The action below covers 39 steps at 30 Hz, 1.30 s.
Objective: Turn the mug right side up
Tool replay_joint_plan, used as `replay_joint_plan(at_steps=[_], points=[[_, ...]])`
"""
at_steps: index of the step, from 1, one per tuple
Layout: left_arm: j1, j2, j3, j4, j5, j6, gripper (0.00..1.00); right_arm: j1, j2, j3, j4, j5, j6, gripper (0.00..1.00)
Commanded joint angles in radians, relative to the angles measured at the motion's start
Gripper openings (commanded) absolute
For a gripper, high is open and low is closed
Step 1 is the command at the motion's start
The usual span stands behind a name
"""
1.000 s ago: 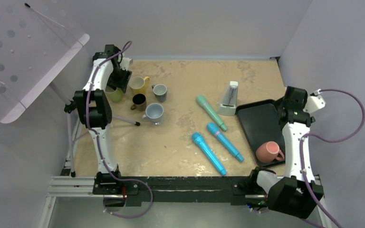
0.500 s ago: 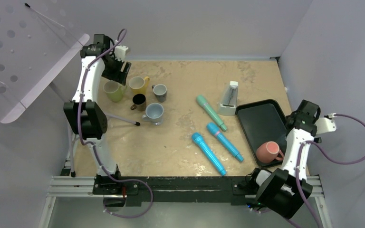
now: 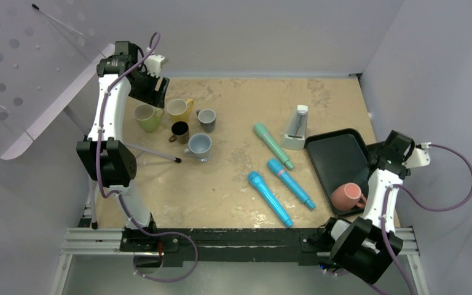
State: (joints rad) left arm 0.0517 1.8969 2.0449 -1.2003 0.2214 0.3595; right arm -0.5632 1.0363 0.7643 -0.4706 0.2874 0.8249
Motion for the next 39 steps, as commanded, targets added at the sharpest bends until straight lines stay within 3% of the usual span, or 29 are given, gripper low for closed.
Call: replay_joint_plan(at_steps=[1,6,18,23,29,39], points=[[-0.001,-0.029,0.018,-0.002,0.040,-0.002,0.78,0.025,-0.001,-0.044,0.031,-0.134,-0.001,0.72],[-0.004,-0.022,0.020,-0.003,0.044,-0.006,0.78,0.078,0.032,0.001,0.038,-0.183,-0.027,0.71],[-0.005,-0.031,0.020,-0.013,0.056,0.000,0.79,0.049,0.017,0.255,-0.110,-0.023,-0.138,0.84],[-0.006,-0.052,0.005,-0.017,0.058,0.008,0.79,-0.068,0.077,0.240,-0.100,-0.055,-0.129,0.87],[-0.005,-0.068,-0.022,-0.009,0.072,0.010,0.79,-0.231,0.142,0.194,-0.048,-0.118,-0.133,0.84],[-0.010,-0.062,-0.026,-0.009,0.081,0.006,0.79,-0.257,0.245,0.081,0.029,-0.220,-0.079,0.75]])
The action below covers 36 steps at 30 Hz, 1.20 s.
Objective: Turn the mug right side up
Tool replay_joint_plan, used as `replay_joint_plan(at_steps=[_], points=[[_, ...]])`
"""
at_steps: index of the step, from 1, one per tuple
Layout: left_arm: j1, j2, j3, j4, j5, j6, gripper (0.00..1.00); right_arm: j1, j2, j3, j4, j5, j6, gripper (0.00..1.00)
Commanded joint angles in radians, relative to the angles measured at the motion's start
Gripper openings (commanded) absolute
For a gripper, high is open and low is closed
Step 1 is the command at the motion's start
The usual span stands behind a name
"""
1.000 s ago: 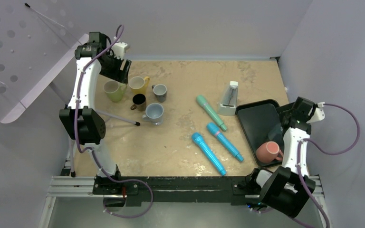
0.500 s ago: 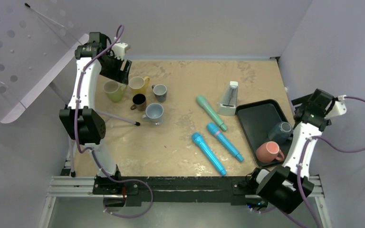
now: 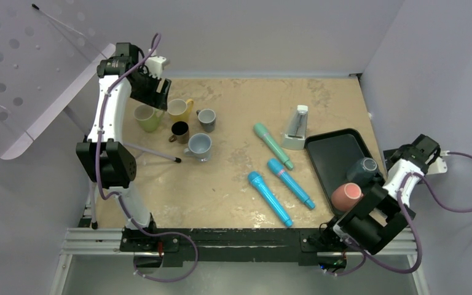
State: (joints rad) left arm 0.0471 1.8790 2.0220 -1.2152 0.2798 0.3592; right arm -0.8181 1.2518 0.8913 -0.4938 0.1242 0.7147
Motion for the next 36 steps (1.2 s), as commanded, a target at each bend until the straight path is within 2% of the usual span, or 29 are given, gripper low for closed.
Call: replay_joint_plan(at_steps=[1,8,11,14,16,17,21,28,33,36], points=[[-0.006,-0.044,-0.004,0.007,0.022,0.007,0.79,-0.003,0.041,-0.060,0.067,-0.067,0.037,0.73],[-0.005,-0.046,-0.014,0.008,0.022,0.010,0.79,-0.003,0.135,-0.094,0.125,-0.108,0.055,0.67],[-0.007,-0.049,-0.017,0.010,0.026,0.007,0.79,-0.003,0.160,-0.115,0.160,-0.120,0.064,0.60],[-0.007,-0.051,-0.018,0.010,0.029,0.009,0.79,-0.003,0.192,-0.128,0.190,-0.133,0.050,0.45],[-0.007,-0.053,-0.018,0.011,0.028,0.009,0.79,-0.003,0.198,-0.137,0.208,-0.160,0.023,0.28],[-0.007,-0.055,-0.018,0.010,0.028,0.009,0.79,-0.003,0.195,-0.145,0.221,-0.171,0.007,0.14],[-0.009,-0.058,-0.017,0.011,0.036,0.010,0.79,-0.001,0.151,-0.164,0.245,-0.216,-0.049,0.01],[-0.023,-0.065,-0.015,0.005,0.056,0.007,0.79,0.028,-0.003,-0.158,0.260,-0.409,-0.196,0.00],[-0.039,-0.074,0.015,-0.019,0.129,-0.003,0.79,0.196,-0.164,-0.169,0.335,-0.471,-0.189,0.00],[-0.073,-0.081,0.033,-0.032,0.177,-0.012,0.79,0.211,-0.206,-0.120,0.306,-0.471,-0.193,0.00]])
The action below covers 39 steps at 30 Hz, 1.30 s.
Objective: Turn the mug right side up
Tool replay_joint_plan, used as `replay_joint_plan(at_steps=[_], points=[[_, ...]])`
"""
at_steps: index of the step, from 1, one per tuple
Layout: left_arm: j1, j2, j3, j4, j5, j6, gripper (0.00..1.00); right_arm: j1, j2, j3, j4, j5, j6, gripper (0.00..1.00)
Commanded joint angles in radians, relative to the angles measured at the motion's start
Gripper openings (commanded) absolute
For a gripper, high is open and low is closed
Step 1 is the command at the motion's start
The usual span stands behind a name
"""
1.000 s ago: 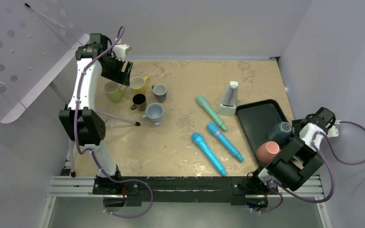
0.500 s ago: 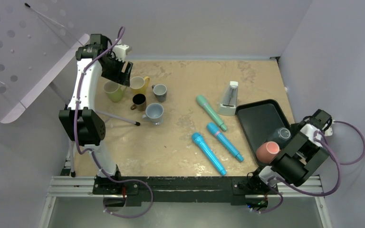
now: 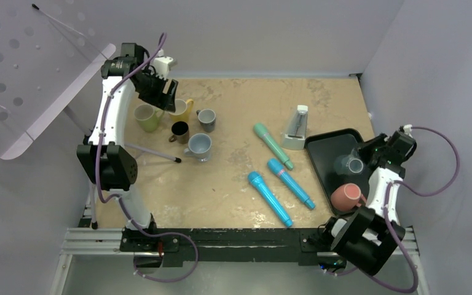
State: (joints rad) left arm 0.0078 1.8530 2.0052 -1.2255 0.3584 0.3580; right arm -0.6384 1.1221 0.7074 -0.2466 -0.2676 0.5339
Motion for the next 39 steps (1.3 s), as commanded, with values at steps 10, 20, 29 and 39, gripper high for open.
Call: replay_joint_plan(at_steps=[10,20,29,39], points=[[-0.139,-0.057,0.150,-0.138,0.432,-0.057,0.81,0.143,-0.196,0.248,-0.012,-0.237,-0.075,0.00],[-0.342,-0.047,0.202,-0.135,0.685,-0.204,0.89,0.356,-0.257,0.369,-0.041,-0.368,0.040,0.00],[-0.493,-0.016,0.042,0.327,0.803,-0.577,0.89,0.688,-0.241,0.320,0.173,-0.248,0.241,0.00],[-0.566,0.010,-0.275,1.063,0.863,-1.066,0.85,0.789,-0.149,0.294,0.297,-0.205,0.311,0.00]])
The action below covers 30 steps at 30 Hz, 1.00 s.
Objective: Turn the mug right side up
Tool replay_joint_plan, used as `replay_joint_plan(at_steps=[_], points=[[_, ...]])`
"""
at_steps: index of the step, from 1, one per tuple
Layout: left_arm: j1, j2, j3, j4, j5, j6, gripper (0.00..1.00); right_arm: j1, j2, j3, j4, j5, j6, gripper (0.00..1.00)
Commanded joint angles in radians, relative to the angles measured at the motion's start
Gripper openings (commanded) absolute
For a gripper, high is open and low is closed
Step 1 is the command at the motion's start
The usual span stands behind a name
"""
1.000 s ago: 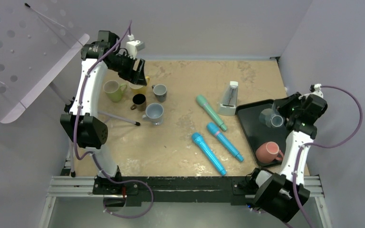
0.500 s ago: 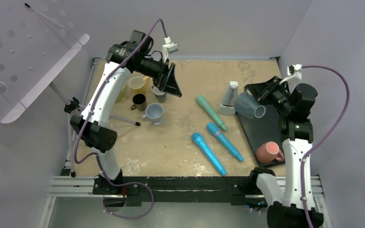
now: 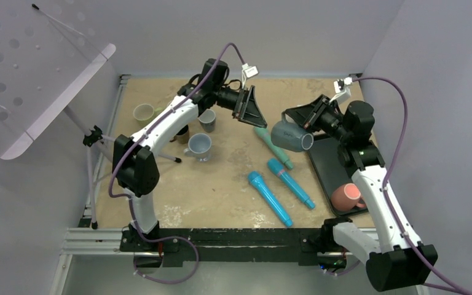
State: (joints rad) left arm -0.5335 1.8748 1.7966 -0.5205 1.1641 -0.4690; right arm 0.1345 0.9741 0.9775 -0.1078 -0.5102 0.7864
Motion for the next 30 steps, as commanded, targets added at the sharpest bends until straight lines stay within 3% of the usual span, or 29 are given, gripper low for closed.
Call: replay_joint_plan(at_steps=[1,8,14,22,29,30], points=[[-0.033,-0.012,-0.090,0.407,0.054,-0.274,0.84,0.019,0.005,0.022,0.170,0.038,0.066,0.00],[-0.044,0.015,-0.186,0.676,0.030,-0.457,0.69,0.023,0.038,0.034,0.217,0.026,0.091,0.00],[-0.052,0.027,-0.254,1.067,0.040,-0.774,0.57,0.023,0.057,0.035,0.282,0.024,0.125,0.00],[-0.069,0.014,-0.282,1.197,0.052,-0.906,0.44,0.022,0.094,0.077,0.342,0.015,0.148,0.00],[-0.074,0.001,-0.277,1.334,0.064,-0.998,0.41,0.023,0.114,0.075,0.399,0.006,0.170,0.00],[-0.074,0.001,-0.275,1.350,0.062,-1.006,0.36,0.022,0.120,0.071,0.402,0.006,0.171,0.00]])
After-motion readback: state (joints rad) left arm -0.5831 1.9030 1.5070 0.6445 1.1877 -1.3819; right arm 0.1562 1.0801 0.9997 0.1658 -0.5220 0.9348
